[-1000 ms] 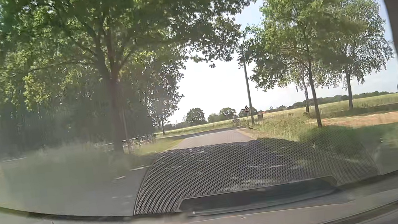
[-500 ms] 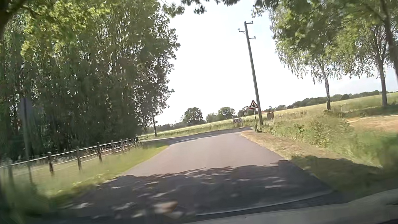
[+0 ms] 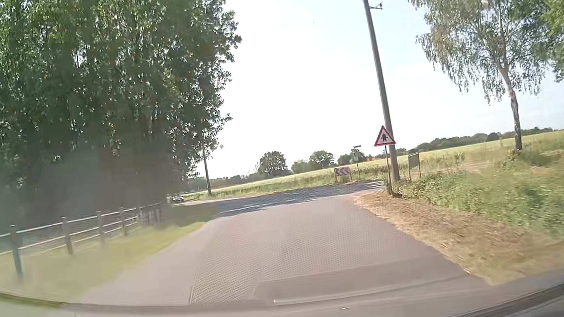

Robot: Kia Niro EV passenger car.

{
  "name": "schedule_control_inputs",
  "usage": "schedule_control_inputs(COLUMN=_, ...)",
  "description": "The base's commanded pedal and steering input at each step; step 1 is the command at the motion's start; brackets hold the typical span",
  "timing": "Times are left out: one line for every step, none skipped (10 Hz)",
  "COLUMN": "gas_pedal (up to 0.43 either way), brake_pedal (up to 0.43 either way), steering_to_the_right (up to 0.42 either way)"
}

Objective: Follow the waypoints while adhering to traffic rules and regulations

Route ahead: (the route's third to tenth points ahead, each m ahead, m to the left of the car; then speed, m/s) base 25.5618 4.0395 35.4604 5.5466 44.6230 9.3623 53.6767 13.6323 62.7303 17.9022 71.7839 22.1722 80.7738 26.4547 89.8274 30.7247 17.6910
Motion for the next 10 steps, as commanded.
schedule_control_inputs(gas_pedal=0.087, brake_pedal=0.006, steering_to_the_right=-0.012)
schedule_control_inputs(gas_pedal=0.079, brake_pedal=0.006, steering_to_the_right=-0.012)
schedule_control_inputs(gas_pedal=0.039, brake_pedal=0.006, steering_to_the_right=-0.012)
schedule_control_inputs(gas_pedal=0.000, brake_pedal=0.006, steering_to_the_right=-0.018)
schedule_control_inputs(gas_pedal=0.000, brake_pedal=0.006, steering_to_the_right=-0.025)
schedule_control_inputs(gas_pedal=0.000, brake_pedal=0.006, steering_to_the_right=-0.034)
schedule_control_inputs(gas_pedal=0.000, brake_pedal=0.006, steering_to_the_right=-0.042)
schedule_control_inputs(gas_pedal=0.000, brake_pedal=0.006, steering_to_the_right=-0.043)
schedule_control_inputs(gas_pedal=0.047, brake_pedal=0.006, steering_to_the_right=-0.043)
schedule_control_inputs(gas_pedal=0.059, brake_pedal=0.006, steering_to_the_right=-0.047)
